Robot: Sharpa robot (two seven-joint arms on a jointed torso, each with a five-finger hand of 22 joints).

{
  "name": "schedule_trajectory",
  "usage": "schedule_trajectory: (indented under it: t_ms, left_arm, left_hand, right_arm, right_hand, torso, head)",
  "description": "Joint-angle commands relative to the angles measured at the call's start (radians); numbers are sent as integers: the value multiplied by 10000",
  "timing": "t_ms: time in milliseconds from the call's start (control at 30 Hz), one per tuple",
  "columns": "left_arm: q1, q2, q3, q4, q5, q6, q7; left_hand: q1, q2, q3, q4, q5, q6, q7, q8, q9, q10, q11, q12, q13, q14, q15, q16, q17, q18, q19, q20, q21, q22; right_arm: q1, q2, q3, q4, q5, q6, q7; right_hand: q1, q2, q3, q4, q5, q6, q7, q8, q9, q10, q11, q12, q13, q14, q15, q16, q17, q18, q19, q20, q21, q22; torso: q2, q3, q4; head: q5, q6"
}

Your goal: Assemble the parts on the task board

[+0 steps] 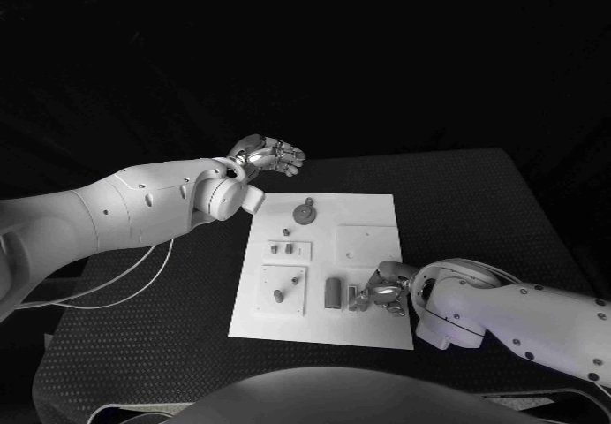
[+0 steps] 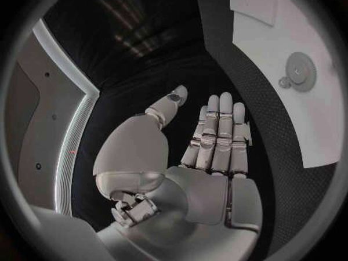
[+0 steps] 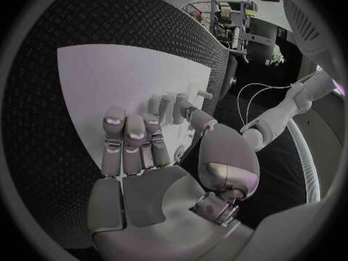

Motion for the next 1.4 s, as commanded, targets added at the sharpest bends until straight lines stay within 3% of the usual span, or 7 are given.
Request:
schedule_trajectory:
  t_ms: [33, 200, 333, 400, 567, 1167, 1400]
  left_arm:
    - [13, 5, 6, 20, -27, 122, 47]
    - [13, 0, 6, 21, -29, 125, 45]
    - [13, -2, 6, 25, -31, 125, 44]
    - [13, -2, 6, 29, -31, 127, 43]
    - [13, 9, 6, 27, -32, 132, 38]
    - [13, 5, 6, 21, -33, 141, 34]
    - [13, 13, 6, 26, -34, 145, 35]
  left_hand:
    - [-80, 2, 0, 62, -44, -40, 2, 53, -9, -74, 10, 48, -13, -13, 51, -38, 18, 95, -9, 83, -40, 18]
    - [-78, 1, 1, 62, -44, -39, 1, 55, -8, -74, 10, 48, -13, -13, 51, -41, 22, 95, -9, 83, -42, 20]
    - [-75, 1, 2, 62, -44, -38, 0, 56, -8, -74, 10, 49, -14, -12, 50, -44, 25, 96, -9, 83, -44, 22]
    - [-73, 1, 3, 62, -44, -38, 0, 57, -8, -73, 10, 49, -14, -12, 50, -45, 27, 96, -9, 82, -45, 23]
    - [-70, 3, 5, 62, -44, -37, -1, 58, -8, -73, 10, 49, -14, -11, 50, -47, 31, 96, -8, 82, -47, 26]
    - [-70, 3, 7, 68, -46, -39, 0, 61, -10, -74, 10, 49, -14, -8, 50, -58, 48, 96, -5, 83, -54, 36]
    - [-69, 3, 7, 69, -46, -40, 0, 63, -10, -73, 10, 49, -15, -8, 50, -63, 54, 96, -4, 83, -58, 40]
  right_arm:
    - [-4, -40, 0, 35, -9, 59, 110]
    - [-3, -73, 0, 6, -357, 138, 154]
    - [-3, -53, -2, -26, -1330, 240, 236]
    - [-3, -25, -2, -83, -1650, 277, 270]
    - [-4, 71, -3, -116, -1742, 374, 298]
    - [-28, 291, -5, -138, -1614, 745, 353]
    - [-96, 364, -5, -271, -1938, 669, 216]
  right_hand:
    - [-12, 105, 6, 60, -42, -12, -10, 48, 11, -36, -35, -31, 13, 38, -38, 35, 7, 344, -15, -69, 3, -5]
    - [45, 108, 11, 9, -42, -6, -15, 53, 19, -26, -41, -29, 16, 46, -42, 40, 12, 344, -17, -77, 13, 1]
    - [389, 79, -12, -317, -38, -5, -22, 61, 48, -3, -50, -28, 25, 61, -53, 45, 27, 344, -21, -103, 49, 16]
    - [737, 183, -131, -678, -23, 1, -19, 63, 63, 7, -45, -35, 31, 53, -47, 24, 16, 344, -32, -103, 65, 23]
    - [1128, 285, -264, -1010, -16, 20, -21, 57, 71, 25, -46, -51, 36, 49, -46, -2, 10, 344, -45, -83, 53, 5]
    - [1175, 224, -434, -1090, -20, 45, -20, 47, 68, 39, -44, -67, 38, 59, -39, -10, 23, 344, -49, -46, 45, -9]
    - [1158, 192, -499, -1086, -16, 44, -19, 40, 65, 39, -43, -74, 40, 55, -37, -17, 22, 344, -52, -37, 40, -15]
  torso:
    - [-2, -1, -3]
    - [-4, 1, -9]
    - [-1, 7, -10]
    - [0, 8, -10]
    - [2, 9, -3]
    - [3, 1, 6]
    - [5, -2, 9]
  head:
    - [-5, 1]
    - [-2, 0]
    - [-5, 10]
    - [-9, 12]
    - [-23, 10]
    - [-27, -21]
    - [-27, -25]
